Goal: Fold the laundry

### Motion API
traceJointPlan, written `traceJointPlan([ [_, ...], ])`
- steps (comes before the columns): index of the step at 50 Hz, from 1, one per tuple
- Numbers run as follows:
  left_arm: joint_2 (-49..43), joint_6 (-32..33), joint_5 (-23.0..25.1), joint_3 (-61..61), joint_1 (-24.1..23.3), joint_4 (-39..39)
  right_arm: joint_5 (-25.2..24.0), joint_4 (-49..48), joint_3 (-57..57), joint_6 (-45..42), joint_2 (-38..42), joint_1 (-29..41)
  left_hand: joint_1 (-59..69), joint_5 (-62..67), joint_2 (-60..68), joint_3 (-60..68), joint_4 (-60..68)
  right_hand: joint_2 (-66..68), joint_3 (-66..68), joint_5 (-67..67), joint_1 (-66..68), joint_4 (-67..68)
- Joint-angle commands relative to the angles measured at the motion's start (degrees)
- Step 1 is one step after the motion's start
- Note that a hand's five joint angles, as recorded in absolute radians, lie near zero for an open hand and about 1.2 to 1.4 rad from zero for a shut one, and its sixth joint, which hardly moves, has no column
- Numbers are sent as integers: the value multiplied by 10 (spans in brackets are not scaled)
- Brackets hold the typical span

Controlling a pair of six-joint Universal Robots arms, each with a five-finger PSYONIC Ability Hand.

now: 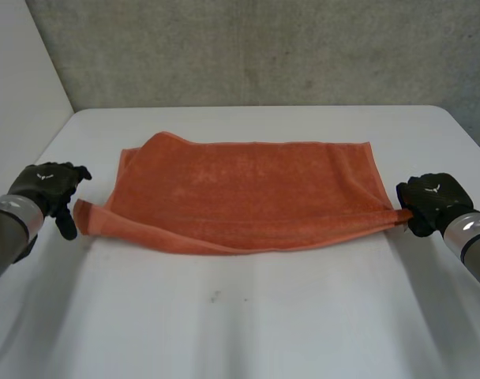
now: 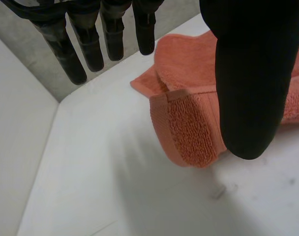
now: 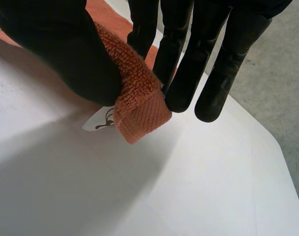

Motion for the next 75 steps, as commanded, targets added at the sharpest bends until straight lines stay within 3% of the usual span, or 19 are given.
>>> traceJointPlan([
  [1, -37, -1, 30, 61, 17, -48, 1, 0, 3, 0, 0, 1, 88, 84, 84, 85, 85, 123, 114, 134, 247, 117],
  [26, -102, 5, 30, 117, 8, -111, 2, 0, 5, -3, 1, 2, 122, 118, 118, 118, 118, 123, 114, 134, 247, 117],
  [28, -104, 4, 30, 115, 6, -111, 3, 0, 5, -3, 1, 2, 197, 194, 193, 194, 194, 123, 114, 134, 247, 117],
  [35, -109, 5, 30, 113, -1, -111, 4, 1, 6, -5, 2, 2, 279, 276, 276, 276, 276, 123, 114, 134, 247, 117],
  [36, -110, 5, 29, 113, -2, -111, 4, 1, 6, -5, 2, 2, 368, 365, 364, 365, 365, 123, 114, 134, 247, 117],
  [37, -110, 5, 29, 113, -2, -111, 5, 1, 5, -6, 2, 2, 369, 366, 365, 366, 366, 123, 114, 134, 247, 117],
  [39, -109, 1, 24, 110, -2, -107, 6, 2, 5, -8, 2, 2, 635, 632, 631, 632, 632, 123, 114, 134, 247, 117],
  [44, -93, -3, 19, 102, -2, -74, 10, 12, 4, -24, -1, 0, 636, 633, 632, 633, 633, 123, 114, 134, 247, 117],
  [50, -25, -7, 14, 55, 9, -35, 14, 132, -19, -64, -20, -7, 636, 633, 632, 633, 633, 123, 114, 134, 247, 117],
  [62, 126, 5, 16, -66, 11, -58, 10, 422, -28, -195, -119, -47, 636, 633, 632, 633, 633, 123, 114, 134, 247, 117],
  [68, 162, 12, 22, -100, 22, -83, 5, 450, -30, -246, -136, -62, 636, 633, 632, 633, 633, 123, 114, 134, 247, 117],
  [75, 119, 11, 22, -87, 22, -59, 7, 390, -57, -246, -110, -56, 636, 633, 632, 633, 633, 123, 114, 134, 247, 117],
])
